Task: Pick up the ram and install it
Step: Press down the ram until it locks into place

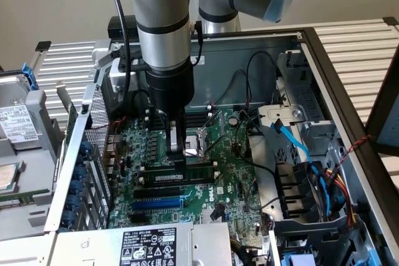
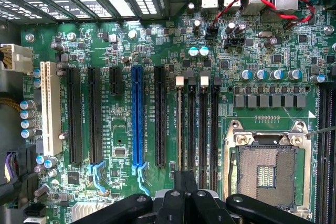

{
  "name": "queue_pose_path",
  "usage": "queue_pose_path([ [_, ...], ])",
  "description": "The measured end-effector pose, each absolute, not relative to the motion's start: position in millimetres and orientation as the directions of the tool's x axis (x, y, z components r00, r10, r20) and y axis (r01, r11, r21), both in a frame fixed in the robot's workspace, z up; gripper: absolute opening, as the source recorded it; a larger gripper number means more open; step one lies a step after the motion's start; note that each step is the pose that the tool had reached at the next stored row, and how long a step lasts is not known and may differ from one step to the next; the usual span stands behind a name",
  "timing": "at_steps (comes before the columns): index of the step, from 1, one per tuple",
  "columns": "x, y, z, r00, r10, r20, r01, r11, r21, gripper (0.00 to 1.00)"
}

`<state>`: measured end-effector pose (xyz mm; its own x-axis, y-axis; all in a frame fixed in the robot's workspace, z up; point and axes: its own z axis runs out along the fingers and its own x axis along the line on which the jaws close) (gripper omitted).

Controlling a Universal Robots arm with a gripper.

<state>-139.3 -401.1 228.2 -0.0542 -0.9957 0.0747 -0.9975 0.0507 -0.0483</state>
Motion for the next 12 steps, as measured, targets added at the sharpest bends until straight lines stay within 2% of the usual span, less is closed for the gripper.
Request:
queue_pose_path([
  [12, -139.3, -401.4, 228.1, -0.054, -0.996, 0.075, -0.998, 0.051, -0.048, 0.11],
])
